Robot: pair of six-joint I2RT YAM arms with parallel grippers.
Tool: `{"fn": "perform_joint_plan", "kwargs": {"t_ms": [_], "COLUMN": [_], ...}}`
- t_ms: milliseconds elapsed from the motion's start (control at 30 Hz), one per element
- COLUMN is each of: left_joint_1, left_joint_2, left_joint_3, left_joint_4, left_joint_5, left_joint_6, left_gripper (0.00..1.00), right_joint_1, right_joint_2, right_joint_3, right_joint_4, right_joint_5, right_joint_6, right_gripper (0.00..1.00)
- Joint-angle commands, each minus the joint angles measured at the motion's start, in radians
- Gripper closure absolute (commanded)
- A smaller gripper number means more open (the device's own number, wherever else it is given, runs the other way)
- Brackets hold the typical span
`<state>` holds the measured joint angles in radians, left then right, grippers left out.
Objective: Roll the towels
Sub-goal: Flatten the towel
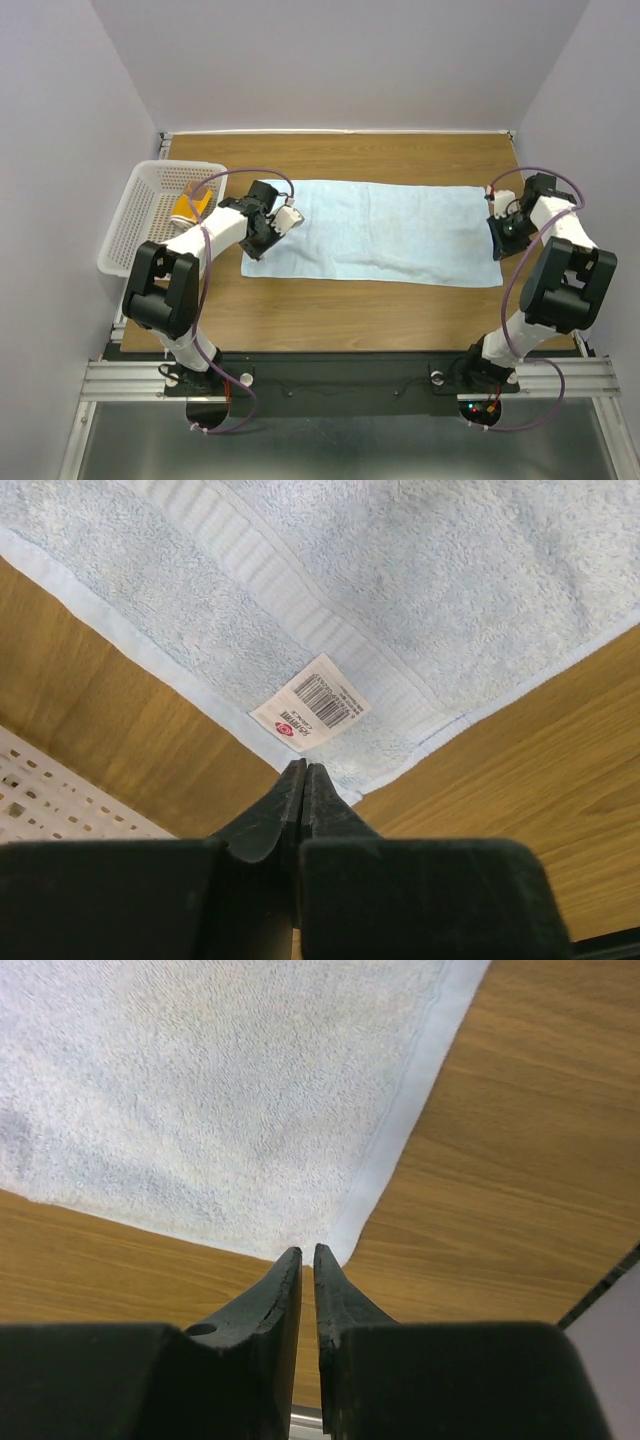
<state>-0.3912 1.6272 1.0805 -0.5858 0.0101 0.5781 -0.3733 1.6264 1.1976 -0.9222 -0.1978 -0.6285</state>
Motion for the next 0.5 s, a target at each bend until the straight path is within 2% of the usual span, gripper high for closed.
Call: {"fn": "perform_joint_plan", "kwargs": {"t_ms": [0, 233, 467], "left_joint_1": [0.002, 0.014, 0.066], "left_joint_2": [0.000, 0.056, 0.083], "left_joint_3": [0.010, -0.027, -0.091], "left_joint_4": [-0.008, 0.063, 0.092], "left_joint_5": [-0.034, -0.047, -0.078], "left_joint_6": [-0.001, 0.002, 0.026], "left_gripper": [0.95, 0.95, 0.95], "right_joint_1": [-0.004, -0.003, -0.007], "right_joint_2": [0.052, 0.092, 0.099], "right_joint_3": [-0.018, -0.136, -0.274], "right_joint_4": [0.029, 0.144, 0.301], "right_joint_5": [0.001, 0.060, 0.277], "right_joint_6": [0.021, 0.024, -0.005], "right_gripper": [0.84, 0.85, 0.88]}}
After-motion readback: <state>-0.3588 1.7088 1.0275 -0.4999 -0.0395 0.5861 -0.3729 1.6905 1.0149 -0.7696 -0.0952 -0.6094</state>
